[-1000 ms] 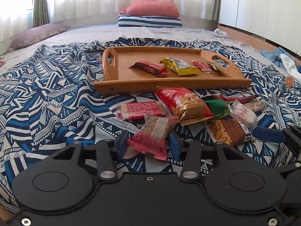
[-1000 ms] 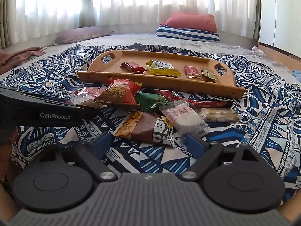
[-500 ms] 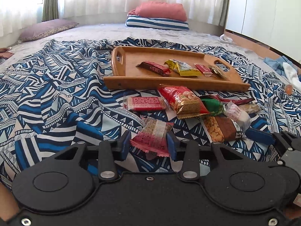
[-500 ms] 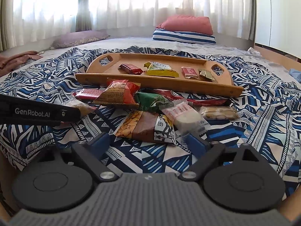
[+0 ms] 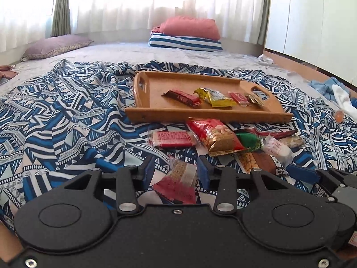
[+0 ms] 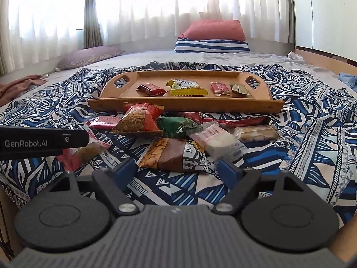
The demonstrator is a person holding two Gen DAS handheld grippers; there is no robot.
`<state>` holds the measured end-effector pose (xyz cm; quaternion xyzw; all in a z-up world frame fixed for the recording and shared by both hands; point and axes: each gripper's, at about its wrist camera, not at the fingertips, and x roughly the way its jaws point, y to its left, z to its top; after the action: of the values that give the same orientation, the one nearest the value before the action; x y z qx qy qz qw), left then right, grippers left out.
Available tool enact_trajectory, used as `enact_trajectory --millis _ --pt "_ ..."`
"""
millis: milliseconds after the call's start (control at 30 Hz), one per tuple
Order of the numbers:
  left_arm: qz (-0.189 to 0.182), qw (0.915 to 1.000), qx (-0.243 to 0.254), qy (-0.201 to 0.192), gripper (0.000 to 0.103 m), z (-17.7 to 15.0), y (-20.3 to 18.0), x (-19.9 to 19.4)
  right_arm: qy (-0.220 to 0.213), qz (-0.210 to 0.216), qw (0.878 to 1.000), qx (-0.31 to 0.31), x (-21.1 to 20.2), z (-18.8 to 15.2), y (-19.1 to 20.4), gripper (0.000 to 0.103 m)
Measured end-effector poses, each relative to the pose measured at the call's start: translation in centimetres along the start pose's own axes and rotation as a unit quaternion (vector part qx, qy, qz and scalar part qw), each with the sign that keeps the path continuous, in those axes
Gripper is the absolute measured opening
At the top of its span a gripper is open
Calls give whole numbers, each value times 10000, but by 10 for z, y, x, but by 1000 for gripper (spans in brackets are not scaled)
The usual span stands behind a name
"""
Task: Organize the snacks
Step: 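Grasp the pink clear-wrapped pastry packet with the left tool, then grasp the brown chocolate wafer packet with the right tool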
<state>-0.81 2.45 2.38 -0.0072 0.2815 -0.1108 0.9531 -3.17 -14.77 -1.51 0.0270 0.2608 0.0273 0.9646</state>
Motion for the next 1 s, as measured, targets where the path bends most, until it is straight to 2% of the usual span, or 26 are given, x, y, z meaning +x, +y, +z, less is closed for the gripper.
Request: enact_trajectory --millis 300,400,433,467,700,1000 --pt "-59 9993 146 328 43 -6 -3 18 -19 5 10000 -57 0 1 2 77" --pt "-144 9990 80 406 42 -5 0 21 -14 -21 9999 -125 3 2 5 77" --pt "-175 9989 26 427 37 -5 2 21 -19 -27 9999 -139 3 3 6 77" --pt "-192 9989 -22 428 30 -4 3 20 -21 -29 9999 -140 4 3 6 77" --pt "-112 9987 -280 404 30 0 12 17 -3 -113 9998 -149 8 7 10 84" --pt "-43 9986 -312 425 30 0 14 17 68 -380 9989 -271 18 14 20 85"
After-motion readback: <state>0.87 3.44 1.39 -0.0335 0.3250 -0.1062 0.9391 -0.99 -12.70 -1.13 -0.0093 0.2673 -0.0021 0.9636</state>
